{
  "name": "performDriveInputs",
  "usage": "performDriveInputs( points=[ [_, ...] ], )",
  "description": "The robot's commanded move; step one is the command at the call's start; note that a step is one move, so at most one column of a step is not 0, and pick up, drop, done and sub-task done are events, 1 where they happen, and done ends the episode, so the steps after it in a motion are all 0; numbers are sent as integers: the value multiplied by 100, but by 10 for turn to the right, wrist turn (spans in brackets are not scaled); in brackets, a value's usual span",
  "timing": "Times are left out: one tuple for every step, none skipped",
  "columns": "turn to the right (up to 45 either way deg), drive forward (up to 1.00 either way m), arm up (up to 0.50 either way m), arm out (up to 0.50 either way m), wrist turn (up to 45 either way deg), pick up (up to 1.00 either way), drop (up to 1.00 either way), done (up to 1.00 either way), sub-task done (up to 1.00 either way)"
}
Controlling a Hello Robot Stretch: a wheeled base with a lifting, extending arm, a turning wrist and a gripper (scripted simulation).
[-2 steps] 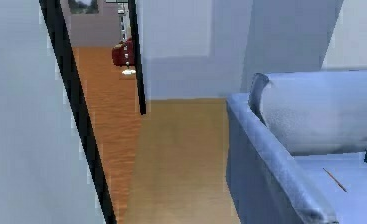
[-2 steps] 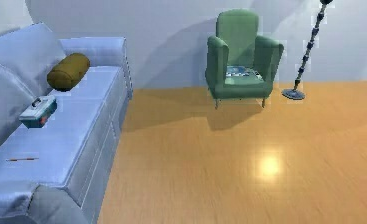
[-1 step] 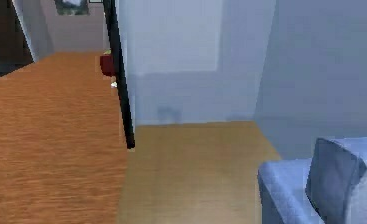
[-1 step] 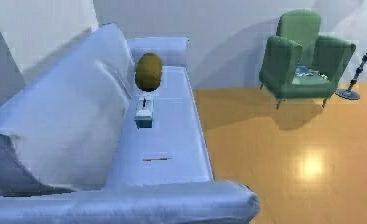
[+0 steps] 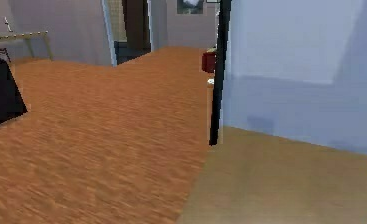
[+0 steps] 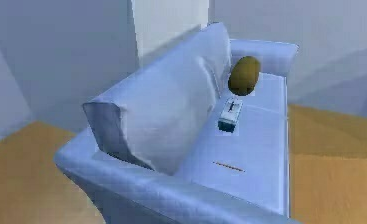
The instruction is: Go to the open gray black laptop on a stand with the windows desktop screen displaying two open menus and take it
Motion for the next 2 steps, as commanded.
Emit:
performDriveInputs(
  points=[
    [0,100,0,0,0,0,0,0,0],
    [0,90,0,0,0,0,0,0,0]
  ],
)
